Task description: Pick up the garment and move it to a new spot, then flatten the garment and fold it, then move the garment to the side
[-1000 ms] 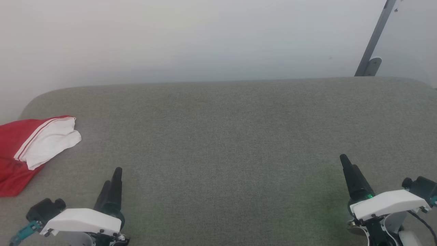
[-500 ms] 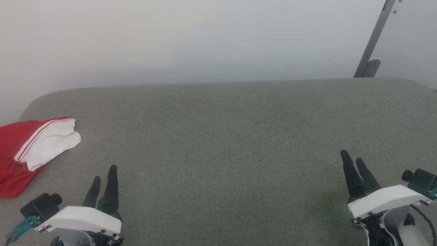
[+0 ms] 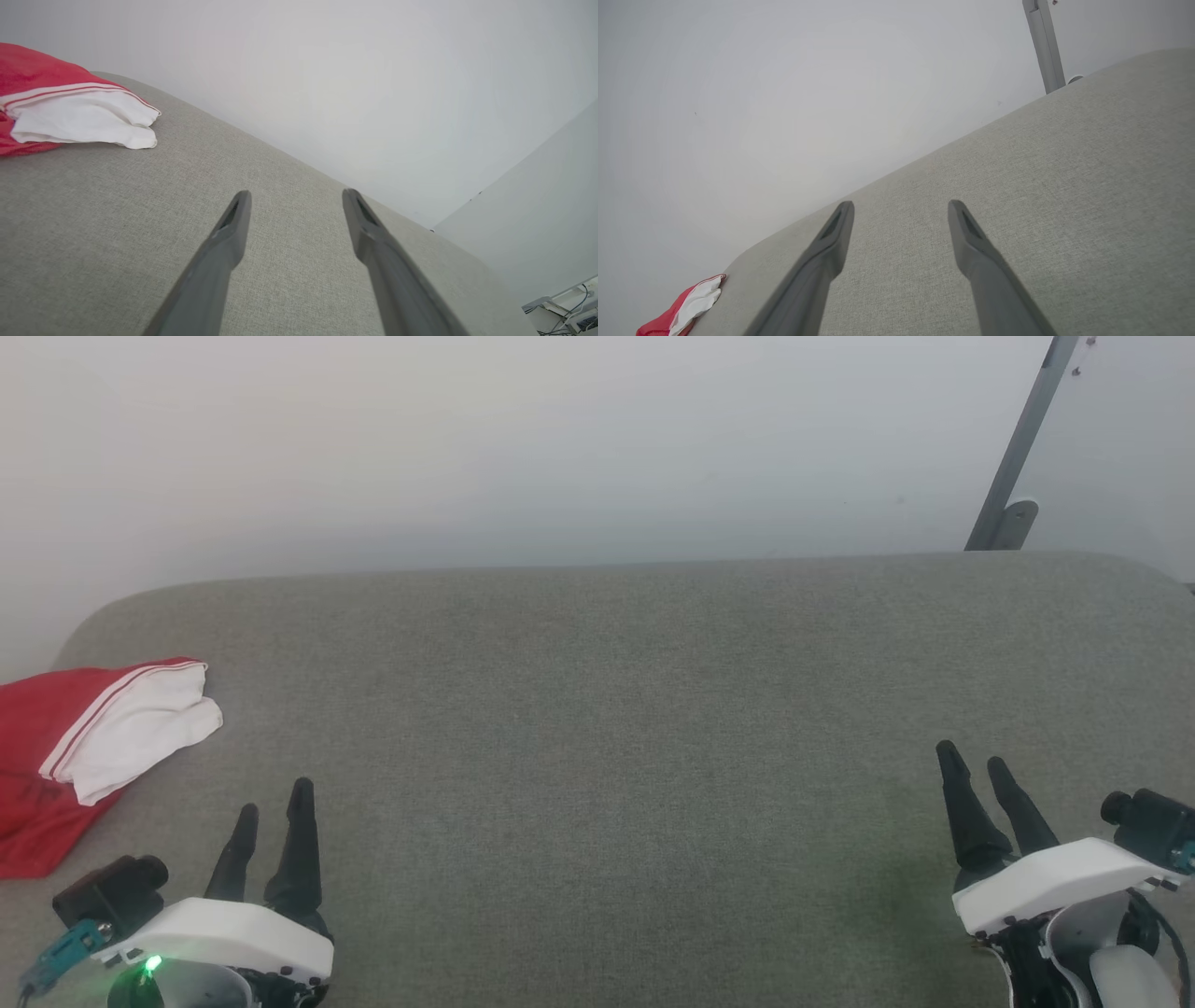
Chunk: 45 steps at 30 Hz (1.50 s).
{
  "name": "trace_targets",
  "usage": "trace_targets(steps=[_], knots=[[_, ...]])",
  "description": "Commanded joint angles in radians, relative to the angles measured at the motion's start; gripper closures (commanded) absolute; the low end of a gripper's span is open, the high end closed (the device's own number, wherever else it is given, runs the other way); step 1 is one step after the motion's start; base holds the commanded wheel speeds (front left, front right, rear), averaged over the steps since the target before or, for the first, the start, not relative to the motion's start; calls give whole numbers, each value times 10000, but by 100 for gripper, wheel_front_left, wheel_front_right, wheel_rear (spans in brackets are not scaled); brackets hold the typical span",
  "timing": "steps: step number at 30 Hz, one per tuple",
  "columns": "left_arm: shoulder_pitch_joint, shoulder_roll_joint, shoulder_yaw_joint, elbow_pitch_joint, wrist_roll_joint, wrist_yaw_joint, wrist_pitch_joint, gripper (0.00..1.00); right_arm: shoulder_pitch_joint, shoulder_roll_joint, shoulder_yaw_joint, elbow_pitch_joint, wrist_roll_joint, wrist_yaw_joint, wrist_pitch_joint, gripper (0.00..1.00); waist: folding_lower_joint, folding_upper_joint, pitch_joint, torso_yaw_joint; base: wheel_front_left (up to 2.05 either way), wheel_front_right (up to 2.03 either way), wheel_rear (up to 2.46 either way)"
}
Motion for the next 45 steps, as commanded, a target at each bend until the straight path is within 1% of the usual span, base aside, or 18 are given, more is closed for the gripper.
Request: trace_targets(steps=[1,27,45], knots=[[45,128,-34,-154,241,60,-105,0,-67,-48,-39,-153,-282,0,-101,0,0,-1,-9,-6,0,0,0],[175,553,-401,-476,1917,369,-669,0,30,-104,-21,-365,-2238,0,-397,0,0,-1,-118,-33,0,0,0],[304,963,-737,-698,3006,633,-1023,0,75,-152,4,-490,-3439,0,-603,0,0,-1,-156,-65,0,0,0]])
